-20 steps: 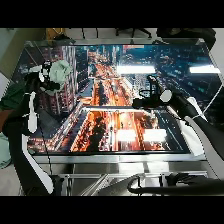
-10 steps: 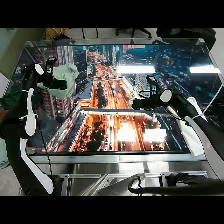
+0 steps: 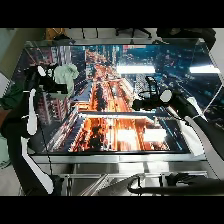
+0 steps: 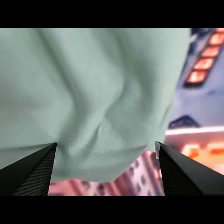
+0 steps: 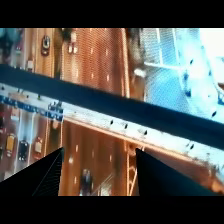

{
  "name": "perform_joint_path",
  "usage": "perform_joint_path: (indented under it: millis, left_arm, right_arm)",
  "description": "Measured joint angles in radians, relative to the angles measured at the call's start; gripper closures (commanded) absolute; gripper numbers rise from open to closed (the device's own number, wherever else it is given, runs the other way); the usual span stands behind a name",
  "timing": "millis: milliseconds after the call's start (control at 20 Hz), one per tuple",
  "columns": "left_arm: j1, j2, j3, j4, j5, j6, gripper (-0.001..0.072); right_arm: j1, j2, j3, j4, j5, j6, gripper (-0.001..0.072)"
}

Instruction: Fold the shirts.

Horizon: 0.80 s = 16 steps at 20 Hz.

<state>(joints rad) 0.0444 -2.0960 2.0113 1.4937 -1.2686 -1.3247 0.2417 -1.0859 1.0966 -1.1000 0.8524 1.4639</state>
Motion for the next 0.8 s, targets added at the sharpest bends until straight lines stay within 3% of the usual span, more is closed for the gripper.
perform_joint_path:
  millis: [50,150,400,500,650,750,800]
  left_arm:
    - [-0.013,-0.01,0.0,0.029,0.002,-0.001,0.0058]
    - [-0.04,-0.027,0.0,0.087,0.022,-0.017,0.0683]
    - [-0.103,-0.014,0.051,0.195,0.056,-0.046,0.0694]
    - [-0.133,0.042,0.068,0.187,0.071,-0.05,0.0694]
    - [-0.19,0.178,0.077,0.07,0.054,-0.052,0.0694]
    - [-0.226,0.292,0.06,-0.055,0.021,-0.05,0.0694]
    - [-0.242,0.353,0.044,-0.126,0.01,-0.048,0.0694]
  right_arm:
    - [0.0,0.0,0.0,0.0,0.001,-0.002,0.021]
    - [0.0,0.0,0.0,0.0,0.001,-0.002,0.021]
    - [0.0,0.0,0.0,0.001,0.002,-0.002,0.0215]
    - [-0.003,0.002,0.0,0.002,0.002,-0.002,0.0417]
    - [-0.033,0.023,0.005,0.004,0.004,0.002,0.0424]
    - [-0.075,0.05,0.018,0.004,0.024,0.002,0.0518]
    - [-0.101,0.065,0.025,0.004,0.04,0.002,0.0522]
